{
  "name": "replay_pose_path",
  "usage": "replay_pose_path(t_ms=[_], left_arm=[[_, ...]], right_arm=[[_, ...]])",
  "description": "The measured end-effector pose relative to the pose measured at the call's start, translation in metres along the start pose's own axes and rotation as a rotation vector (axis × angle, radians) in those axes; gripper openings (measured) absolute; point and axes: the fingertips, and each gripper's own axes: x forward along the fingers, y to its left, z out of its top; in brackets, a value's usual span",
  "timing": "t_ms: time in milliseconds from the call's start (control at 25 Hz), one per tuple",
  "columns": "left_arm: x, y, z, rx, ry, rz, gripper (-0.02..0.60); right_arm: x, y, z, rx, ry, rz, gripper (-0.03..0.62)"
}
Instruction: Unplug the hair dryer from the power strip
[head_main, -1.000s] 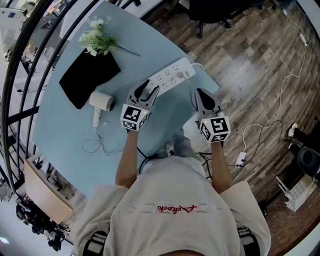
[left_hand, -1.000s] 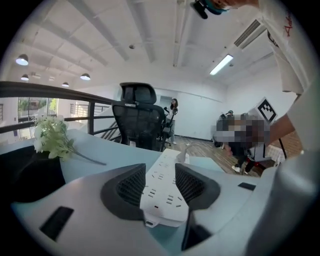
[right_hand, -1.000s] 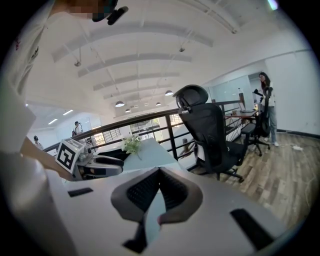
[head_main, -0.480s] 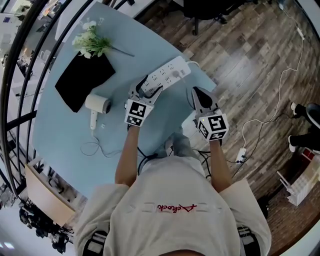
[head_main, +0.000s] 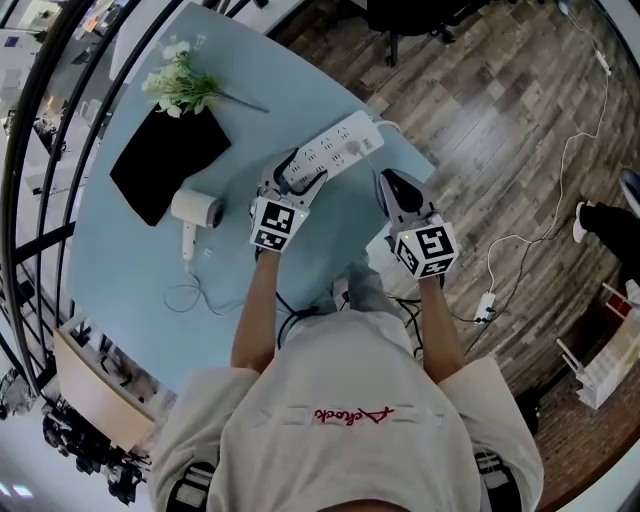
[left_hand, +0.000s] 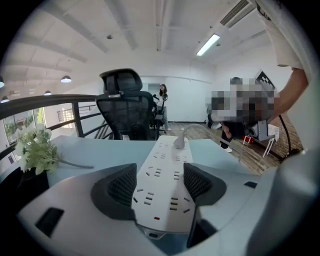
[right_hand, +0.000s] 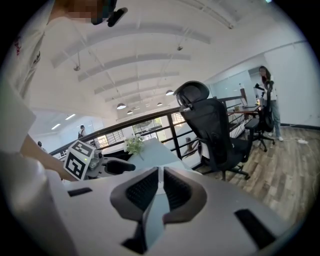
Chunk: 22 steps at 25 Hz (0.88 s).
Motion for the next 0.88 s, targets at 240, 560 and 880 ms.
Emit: replay_pose_path(t_ms=[240,560,880], left_arm=[[0.000,0.001,-0.001,0.002,-0.006,-0.001,0.278],[0.000,0.000,-0.001,0.002,-0.007,-0.004,0.278],[0.000,-0.001,-0.001,0.005,-0.009,-0.007,0.278]], right_arm=[[0.008,0.010,-0.007,-0.003,0.010,0.056,0.218],[0.024,0.015,-0.019,-0.050,0.063,0.062,0.233],[0.054,0.014,-0.023,-0.100,0.106,0.046,0.232]])
